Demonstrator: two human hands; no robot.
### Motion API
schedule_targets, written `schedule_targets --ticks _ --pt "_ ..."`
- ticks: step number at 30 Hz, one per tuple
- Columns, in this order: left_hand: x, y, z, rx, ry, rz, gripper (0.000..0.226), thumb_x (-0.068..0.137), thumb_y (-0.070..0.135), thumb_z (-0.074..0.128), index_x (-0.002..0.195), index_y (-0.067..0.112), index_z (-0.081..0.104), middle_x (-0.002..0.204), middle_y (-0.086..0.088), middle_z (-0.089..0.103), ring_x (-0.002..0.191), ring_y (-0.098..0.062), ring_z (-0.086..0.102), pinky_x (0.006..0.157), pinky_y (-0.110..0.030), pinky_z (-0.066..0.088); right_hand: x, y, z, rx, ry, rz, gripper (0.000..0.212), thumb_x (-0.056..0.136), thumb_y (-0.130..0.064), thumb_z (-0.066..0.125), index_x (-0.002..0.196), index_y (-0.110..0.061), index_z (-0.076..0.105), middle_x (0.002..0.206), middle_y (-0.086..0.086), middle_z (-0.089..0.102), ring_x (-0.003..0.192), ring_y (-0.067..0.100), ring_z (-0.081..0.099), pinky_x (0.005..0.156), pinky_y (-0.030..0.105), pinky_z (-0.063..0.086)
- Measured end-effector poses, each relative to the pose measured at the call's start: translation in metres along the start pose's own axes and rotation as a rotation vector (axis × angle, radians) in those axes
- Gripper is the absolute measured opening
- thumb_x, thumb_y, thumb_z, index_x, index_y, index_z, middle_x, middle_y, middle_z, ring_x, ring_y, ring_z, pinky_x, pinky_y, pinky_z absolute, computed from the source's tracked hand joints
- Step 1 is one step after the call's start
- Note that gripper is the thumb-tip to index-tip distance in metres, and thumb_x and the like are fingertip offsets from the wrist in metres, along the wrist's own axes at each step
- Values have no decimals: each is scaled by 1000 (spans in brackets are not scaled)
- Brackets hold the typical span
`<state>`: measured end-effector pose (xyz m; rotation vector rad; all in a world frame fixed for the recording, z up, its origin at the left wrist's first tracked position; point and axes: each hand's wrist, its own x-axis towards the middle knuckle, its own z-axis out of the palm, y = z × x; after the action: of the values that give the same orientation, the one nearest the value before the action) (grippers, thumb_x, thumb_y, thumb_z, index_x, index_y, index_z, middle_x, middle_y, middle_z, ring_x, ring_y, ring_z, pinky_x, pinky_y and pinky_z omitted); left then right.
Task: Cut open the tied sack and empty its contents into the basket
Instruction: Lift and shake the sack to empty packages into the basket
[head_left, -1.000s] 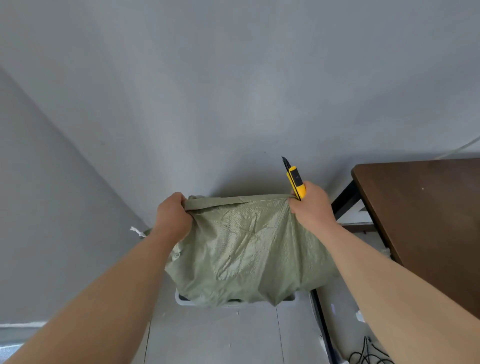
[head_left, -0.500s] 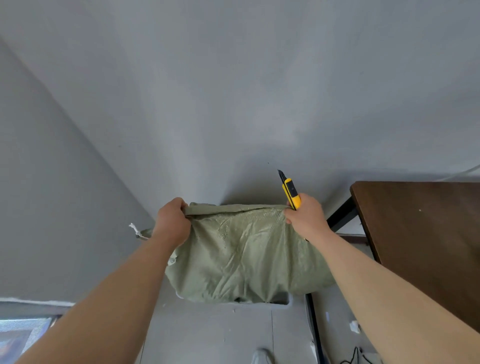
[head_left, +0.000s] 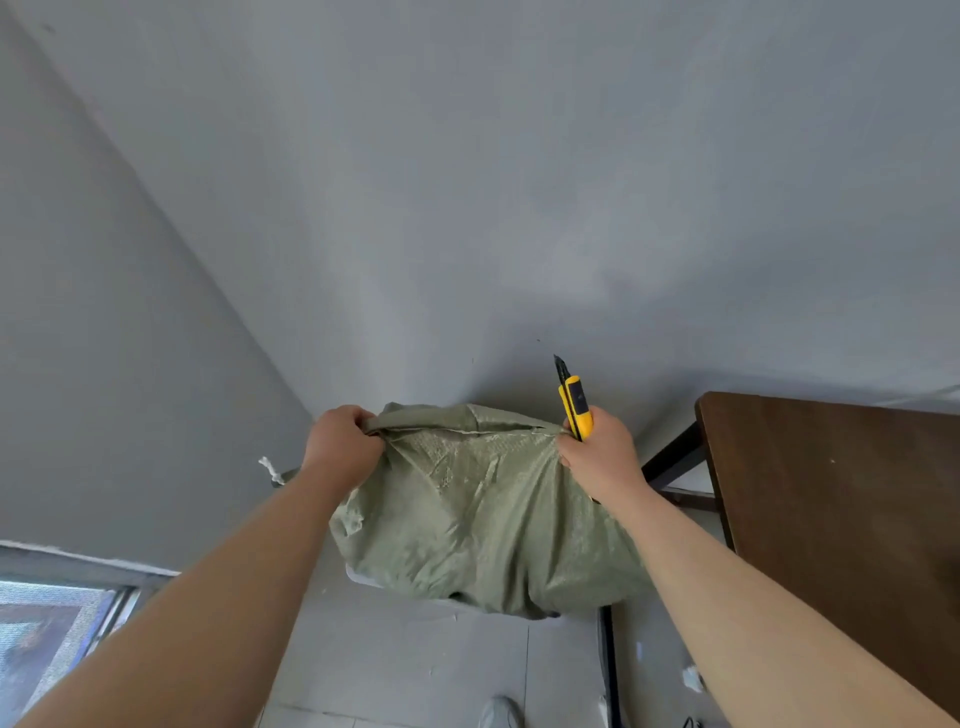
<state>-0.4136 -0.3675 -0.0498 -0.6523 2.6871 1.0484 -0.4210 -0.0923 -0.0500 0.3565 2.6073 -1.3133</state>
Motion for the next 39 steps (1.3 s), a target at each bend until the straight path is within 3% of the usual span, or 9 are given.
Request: schedule_targets --ticks 3,8,13,17,22,25,29,33,39 --pt "-5 3 -7 -34 -2 4 10 81 8 61 87 13 66 72 0 60 72 -21 55 57 -25 37 1 -4 -4 -52 -8 -28 18 84 -5 57 75 -19 49 73 9 61 56 18 51 48 25 34" --pt "-10 0 -10 27 33 -5 15 85 4 55 92 6 67 82 -7 61 77 -25 54 67 -29 39 1 -8 0 -46 -26 -35 17 82 -6 56 76 -20 50 77 13 64 58 22 52 51 27 37" --pt "-10 1 -13 5 83 -28 19 83 1 52 95 4 67 85 -10 61 78 -26 53 67 -30 38 1 -19 -4 30 -28 -36 13 82 -3 57 79 -15 54 70 11 61 54 19 51 49 26 39" --pt "-11 2 -17 -66 116 -42 20 84 0 49 95 5 65 84 -9 62 73 -24 53 57 -27 37 1 -25 -8 62 -25 -44 12 83 -2 57 80 -13 54 68 8 59 58 21 53 51 27 40" --pt "-12 4 -26 -53 89 -44 17 84 1 50 93 6 64 87 -10 62 77 -26 54 66 -29 38 1 -30 -9 65 -43 -25 8 84 -3 59 86 -11 57 71 7 60 63 21 58 59 30 47" --pt "-14 3 -30 -41 47 -46 19 84 0 49 94 8 63 87 -9 62 79 -28 58 62 -28 38 1 -30 -11 38 -65 -11 10 83 -5 61 83 -13 55 70 6 62 66 24 62 66 36 52" --pt "-13 5 -33 -83 77 -58 32 84 -5 39 97 18 58 80 -3 57 64 -15 51 49 -26 37 1 -28 -9 -37 -141 -4 16 82 -6 64 78 -17 53 63 3 61 60 24 61 66 36 52" --pt "-9 2 -33 -78 55 -54 37 83 -7 38 100 13 65 93 -9 63 72 -20 53 55 -25 39 -2 -24 1 -7 -144 41 14 87 -9 63 78 -12 52 65 6 56 54 20 59 55 32 51" --pt "4 -3 -40 -58 16 -55 34 84 -5 40 102 10 65 97 -10 63 80 -24 53 63 -27 39 -6 -19 9 48 -107 123 23 87 -22 68 81 -5 54 76 19 65 69 29 72 66 40 61"
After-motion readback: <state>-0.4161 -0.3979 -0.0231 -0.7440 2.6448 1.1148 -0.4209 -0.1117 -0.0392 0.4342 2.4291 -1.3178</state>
